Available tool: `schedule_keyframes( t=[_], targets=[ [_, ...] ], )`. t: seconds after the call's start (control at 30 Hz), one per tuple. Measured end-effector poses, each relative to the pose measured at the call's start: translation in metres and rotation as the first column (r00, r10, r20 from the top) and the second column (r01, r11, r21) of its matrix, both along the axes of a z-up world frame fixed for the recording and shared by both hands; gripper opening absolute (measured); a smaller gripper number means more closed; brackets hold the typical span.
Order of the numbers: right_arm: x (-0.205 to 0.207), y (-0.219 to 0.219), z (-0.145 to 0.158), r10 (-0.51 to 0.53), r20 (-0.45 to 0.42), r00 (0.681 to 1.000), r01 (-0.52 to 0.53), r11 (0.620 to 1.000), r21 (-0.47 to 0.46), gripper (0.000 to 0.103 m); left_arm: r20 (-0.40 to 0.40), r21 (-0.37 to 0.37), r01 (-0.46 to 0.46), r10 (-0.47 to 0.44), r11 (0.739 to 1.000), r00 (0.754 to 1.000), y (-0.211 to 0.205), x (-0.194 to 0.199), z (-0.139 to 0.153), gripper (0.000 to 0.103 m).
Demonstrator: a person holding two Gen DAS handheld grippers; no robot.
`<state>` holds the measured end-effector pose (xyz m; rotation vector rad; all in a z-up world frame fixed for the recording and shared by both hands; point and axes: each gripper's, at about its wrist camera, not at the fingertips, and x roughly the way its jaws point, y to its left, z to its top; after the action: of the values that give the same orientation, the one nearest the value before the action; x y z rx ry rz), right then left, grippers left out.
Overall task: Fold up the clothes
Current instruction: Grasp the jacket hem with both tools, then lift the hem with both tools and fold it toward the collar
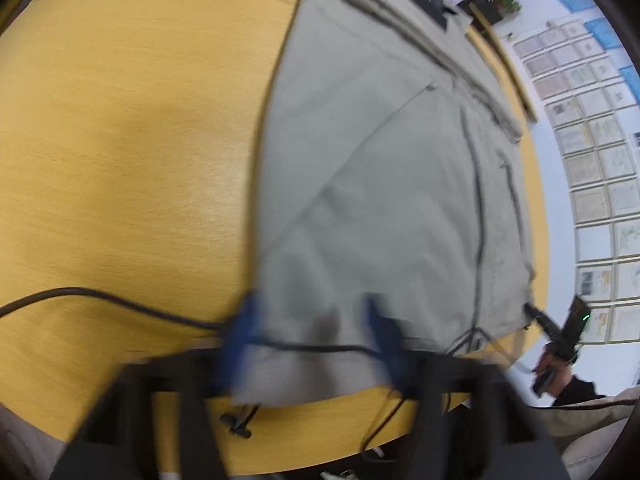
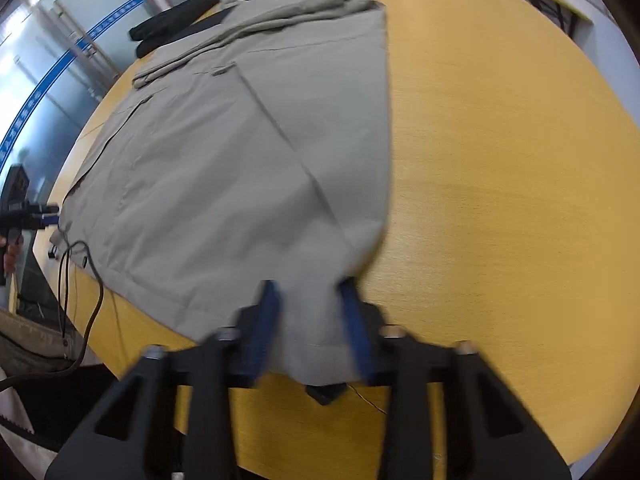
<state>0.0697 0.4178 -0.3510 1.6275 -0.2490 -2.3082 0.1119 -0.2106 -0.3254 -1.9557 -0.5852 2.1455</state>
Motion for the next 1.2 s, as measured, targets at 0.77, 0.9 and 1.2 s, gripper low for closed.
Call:
schedule_keyframes(
  t=[0.77,0.9,1.2],
  targets=[
    [-0.060,-0.056,0.175,0.179,-0.347,0.921,-0.257,0.947,-0.193,0.003,-0.095,0.309,-0.069,0.103,0.949,0.990,-0.002,-0.034,0.134,0.001],
    [-0.129,-0.062,0.198,0.154,-0.437,0.886,-0.252,0.952,-0.174,0.003,-0.126,0.412,-0.100,0.165,0.906,0.978,0.001,-0.098,0.147,0.001],
    [-0.293,-0.056,0.223,0.023,-0.534,0.845,-0.107,0.986,-0.127,0.003,-0.230,0.502,-0.141,0.289,0.853,0.929,-0.041,-0.253,0.166,0.002]
  ],
)
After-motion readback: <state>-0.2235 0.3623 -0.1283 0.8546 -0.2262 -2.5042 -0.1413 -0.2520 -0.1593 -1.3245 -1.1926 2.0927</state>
